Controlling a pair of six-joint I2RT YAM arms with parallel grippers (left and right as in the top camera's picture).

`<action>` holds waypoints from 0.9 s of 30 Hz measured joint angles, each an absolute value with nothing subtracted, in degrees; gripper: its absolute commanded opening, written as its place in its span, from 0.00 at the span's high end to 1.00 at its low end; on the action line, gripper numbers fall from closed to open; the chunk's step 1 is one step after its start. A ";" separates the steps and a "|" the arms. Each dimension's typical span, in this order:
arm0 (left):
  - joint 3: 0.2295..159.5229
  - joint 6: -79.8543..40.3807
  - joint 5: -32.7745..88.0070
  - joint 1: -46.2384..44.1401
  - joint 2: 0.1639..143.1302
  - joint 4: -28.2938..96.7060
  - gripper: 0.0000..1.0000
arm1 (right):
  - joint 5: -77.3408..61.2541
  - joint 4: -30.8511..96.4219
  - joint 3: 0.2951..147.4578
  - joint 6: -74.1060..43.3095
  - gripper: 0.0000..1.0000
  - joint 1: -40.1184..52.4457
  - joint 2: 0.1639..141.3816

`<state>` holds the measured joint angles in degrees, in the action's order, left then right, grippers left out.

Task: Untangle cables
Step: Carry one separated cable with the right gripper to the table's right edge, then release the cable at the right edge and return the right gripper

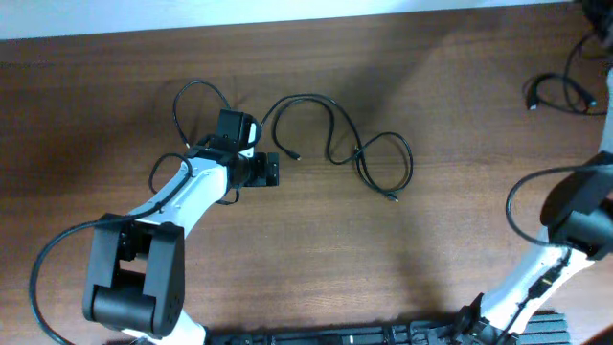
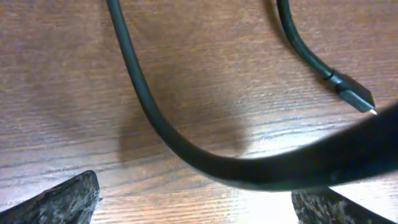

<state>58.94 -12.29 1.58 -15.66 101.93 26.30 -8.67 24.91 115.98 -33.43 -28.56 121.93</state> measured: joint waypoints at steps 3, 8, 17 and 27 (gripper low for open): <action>58.94 -12.29 1.58 -15.66 101.93 26.37 0.01 | -16.29 29.23 116.44 -44.38 0.01 -28.67 130.21; 58.94 -12.29 1.56 -15.66 101.93 26.35 0.01 | -26.06 43.94 114.83 -49.87 0.01 -28.97 138.28; 58.94 -12.29 1.58 -15.66 101.93 26.33 0.01 | -45.74 40.86 115.07 -54.50 0.02 -31.64 136.16; 58.94 -12.29 1.56 -15.66 101.93 26.33 0.01 | -35.55 62.78 117.05 -62.46 0.01 -31.70 126.34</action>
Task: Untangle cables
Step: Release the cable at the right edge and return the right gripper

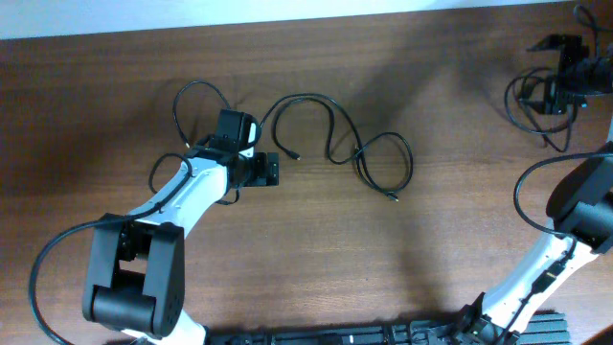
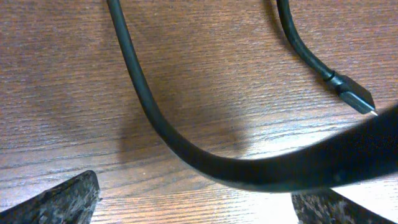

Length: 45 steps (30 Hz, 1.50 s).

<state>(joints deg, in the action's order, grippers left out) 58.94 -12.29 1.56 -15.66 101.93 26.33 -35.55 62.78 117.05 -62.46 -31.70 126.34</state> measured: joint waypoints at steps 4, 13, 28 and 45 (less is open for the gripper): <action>58.94 -12.29 1.58 -15.66 101.93 26.37 0.01 | -37.89 57.21 117.01 -47.83 0.01 -31.70 126.32; 58.94 -12.29 1.58 -15.66 101.93 26.30 0.01 | -31.66 41.60 117.21 -1.78 0.09 -31.70 115.24; 58.94 -12.29 1.56 -15.66 101.93 25.50 0.01 | -14.04 58.22 101.71 36.69 0.01 -15.20 115.57; 58.94 -12.29 1.58 -15.66 101.93 25.43 0.01 | 0.32 26.46 87.05 6.31 0.96 -14.26 116.11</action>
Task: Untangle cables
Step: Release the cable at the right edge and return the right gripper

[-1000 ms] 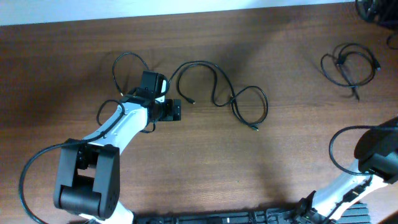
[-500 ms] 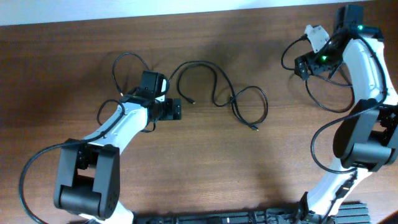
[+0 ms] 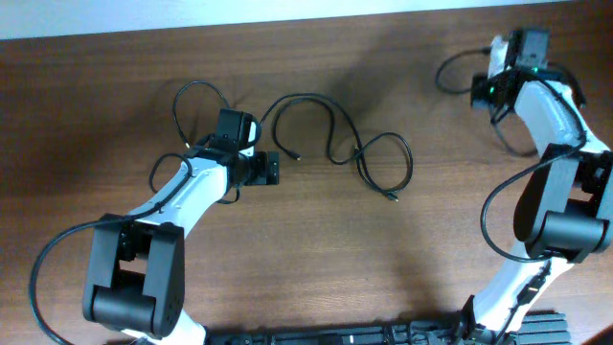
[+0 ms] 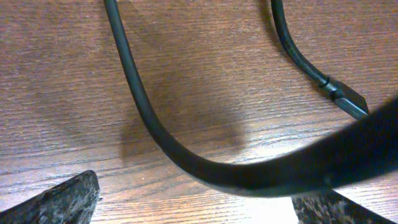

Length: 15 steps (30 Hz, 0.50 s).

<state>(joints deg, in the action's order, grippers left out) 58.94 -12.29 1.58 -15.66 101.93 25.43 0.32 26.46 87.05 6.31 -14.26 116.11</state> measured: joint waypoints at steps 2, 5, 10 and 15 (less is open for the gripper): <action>58.94 -12.29 1.56 -15.66 101.95 25.30 0.01 | 1.32 12.56 87.94 5.30 0.96 -15.46 116.27; 58.94 -12.29 1.58 -15.66 101.95 25.30 0.01 | 2.13 0.69 88.20 6.11 0.96 -17.96 117.86; 58.94 -12.29 1.56 -15.66 101.95 25.32 0.01 | 2.28 -13.58 88.90 10.94 0.81 -23.22 126.58; 58.94 -12.29 1.56 -15.66 101.95 25.30 0.01 | -0.16 -3.95 95.57 10.59 0.00 -24.69 129.84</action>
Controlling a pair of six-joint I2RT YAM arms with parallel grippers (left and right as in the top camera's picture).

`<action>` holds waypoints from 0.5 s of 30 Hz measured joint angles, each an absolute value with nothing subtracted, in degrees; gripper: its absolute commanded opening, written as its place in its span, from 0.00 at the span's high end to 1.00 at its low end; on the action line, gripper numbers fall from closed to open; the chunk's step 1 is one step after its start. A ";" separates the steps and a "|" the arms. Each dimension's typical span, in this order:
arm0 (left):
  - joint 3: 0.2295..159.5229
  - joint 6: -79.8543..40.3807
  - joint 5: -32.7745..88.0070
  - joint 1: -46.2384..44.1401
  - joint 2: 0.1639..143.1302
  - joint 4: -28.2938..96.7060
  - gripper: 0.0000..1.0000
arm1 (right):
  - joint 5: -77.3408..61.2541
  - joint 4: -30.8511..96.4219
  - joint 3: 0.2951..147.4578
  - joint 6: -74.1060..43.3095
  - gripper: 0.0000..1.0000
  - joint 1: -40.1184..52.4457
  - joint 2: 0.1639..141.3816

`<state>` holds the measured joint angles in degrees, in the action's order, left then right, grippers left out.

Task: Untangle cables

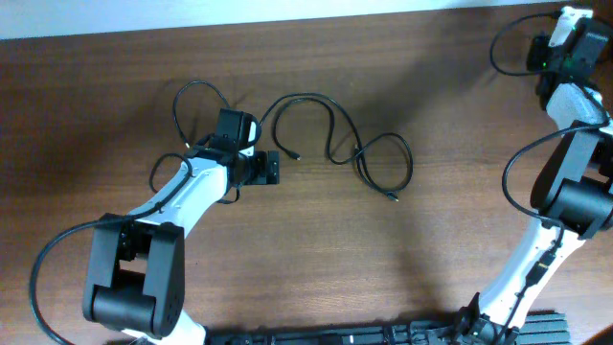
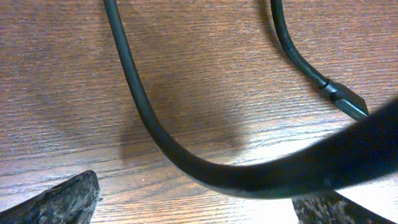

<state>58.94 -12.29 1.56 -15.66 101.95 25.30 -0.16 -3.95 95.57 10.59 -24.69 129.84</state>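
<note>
A long black cable (image 1: 330,134) lies in loops across the middle of the brown table (image 1: 316,259); one plug end (image 1: 296,155) points at my left gripper (image 1: 271,170). From the left wrist, that plug (image 2: 346,101) lies at the upper right and a thick black cable (image 2: 155,134) curves across between the wide-apart fingertips (image 2: 65,200). The left gripper (image 2: 194,204) is open and holds nothing. My right gripper (image 1: 544,56) is at the far right corner with a black loop (image 1: 508,43) beside it. Whether that loop is held is unclear.
A thin black loop (image 1: 192,101) lies behind the left arm. The right arm (image 1: 575,192) runs down the right edge of the table. A black bar (image 1: 383,335) lies along the front edge.
My right gripper has moved from left of the far right corner into that corner, with the black loop still beside it. The left gripper and the middle cable have not moved.
At first a small black cable lay at the far right and my right gripper was out of view. Then the gripper was over that cable. Later it stood further left with black loops around it, and now it is in the corner. The left gripper stayed open throughout.
</note>
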 measured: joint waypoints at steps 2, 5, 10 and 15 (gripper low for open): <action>58.94 -12.29 1.56 -15.68 101.95 25.34 0.01 | -1.63 7.03 99.72 8.03 0.01 -23.51 129.38; 58.94 -12.29 1.56 -15.66 101.95 25.06 0.01 | -7.09 24.08 102.98 6.48 0.01 -22.70 124.77; 59.48 -12.29 1.63 -15.66 101.97 23.09 0.01 | -30.96 48.93 105.25 4.40 0.01 -16.14 114.41; 64.60 -12.29 1.76 -14.98 92.75 29.36 0.01 | -33.06 49.08 102.63 7.03 0.01 1.50 114.72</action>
